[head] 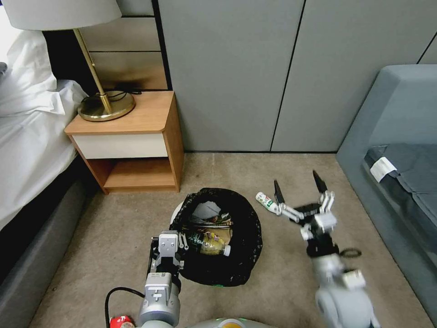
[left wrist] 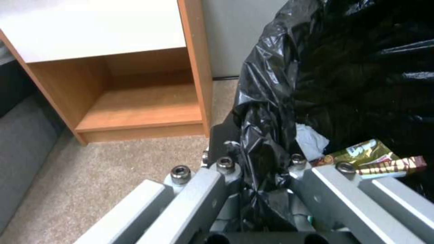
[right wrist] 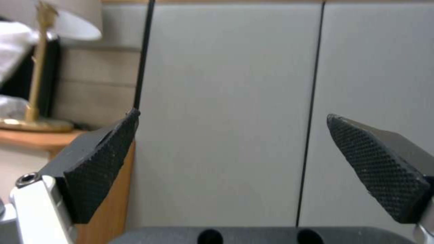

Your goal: Pick up the trash bin, then pick up the garbage from the floor and place it into the trash bin.

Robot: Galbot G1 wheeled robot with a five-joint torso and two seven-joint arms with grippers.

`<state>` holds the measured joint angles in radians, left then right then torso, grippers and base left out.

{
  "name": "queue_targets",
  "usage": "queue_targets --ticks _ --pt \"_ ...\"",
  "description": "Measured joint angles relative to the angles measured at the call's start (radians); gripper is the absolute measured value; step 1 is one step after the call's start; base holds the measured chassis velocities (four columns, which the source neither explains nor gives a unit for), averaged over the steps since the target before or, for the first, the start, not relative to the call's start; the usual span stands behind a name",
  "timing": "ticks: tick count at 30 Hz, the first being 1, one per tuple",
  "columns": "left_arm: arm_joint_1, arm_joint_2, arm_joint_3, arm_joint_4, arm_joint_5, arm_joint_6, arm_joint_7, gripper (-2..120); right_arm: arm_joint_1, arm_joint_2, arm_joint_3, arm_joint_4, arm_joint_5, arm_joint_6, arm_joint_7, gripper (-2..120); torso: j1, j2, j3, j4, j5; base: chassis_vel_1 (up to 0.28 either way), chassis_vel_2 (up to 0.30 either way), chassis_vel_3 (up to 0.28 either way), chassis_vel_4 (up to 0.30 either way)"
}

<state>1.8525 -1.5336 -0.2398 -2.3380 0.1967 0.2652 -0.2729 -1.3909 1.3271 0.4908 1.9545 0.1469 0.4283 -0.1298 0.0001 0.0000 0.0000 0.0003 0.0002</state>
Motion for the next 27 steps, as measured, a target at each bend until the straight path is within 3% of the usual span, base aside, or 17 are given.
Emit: queue_targets --ticks 3,8,11,17,23,27 --pt "0.002 -0.002 -0.004 -0.001 0.000 -0.001 -0.001 2 0.130 -0.031 -0.029 -0.089 0.031 -0.128 -0.003 100 0.000 0.000 0.000 0.0000 0.0000 0.000 0.000 0.000 0.000" --pt "0.003 -0.002 -0.012 -0.001 -0.001 -0.001 -0.001 2 0.217 -0.051 -0.061 -0.210 0.036 -0.195 -0.036 100 0.000 0.000 0.000 -0.0001 -0.0002 0.000 0.000 0.000 0.000" --pt "0.002 -0.001 -0.016 0.001 -0.002 -0.001 -0.001 2 0.271 -0.066 -0.084 -0.353 0.017 -0.228 -0.090 100 0.000 0.000 0.000 -0.0003 0.0000 0.000 0.000 0.000 0.000" --pt "0.000 -0.002 -0.017 0.009 -0.003 0.000 -0.001 2 0.324 -0.073 -0.096 -0.546 -0.047 -0.212 -0.206 100 0.000 0.000 0.000 -0.0004 0.0001 0.000 0.000 0.000 0.000" --pt "0.003 -0.001 -0.026 0.016 -0.003 0.004 -0.001 2 0.450 -0.055 -0.095 -0.886 -0.150 -0.126 -0.368 100 0.000 0.000 0.000 -0.0003 -0.0001 0.000 0.000 0.000 0.000" --pt "0.007 -0.003 -0.026 0.017 -0.002 0.004 -0.001 2 0.488 -0.046 -0.092 -0.971 -0.170 -0.118 -0.384 100 0.000 0.000 0.000 -0.0003 -0.0001 0.000 0.000 0.000 0.000"
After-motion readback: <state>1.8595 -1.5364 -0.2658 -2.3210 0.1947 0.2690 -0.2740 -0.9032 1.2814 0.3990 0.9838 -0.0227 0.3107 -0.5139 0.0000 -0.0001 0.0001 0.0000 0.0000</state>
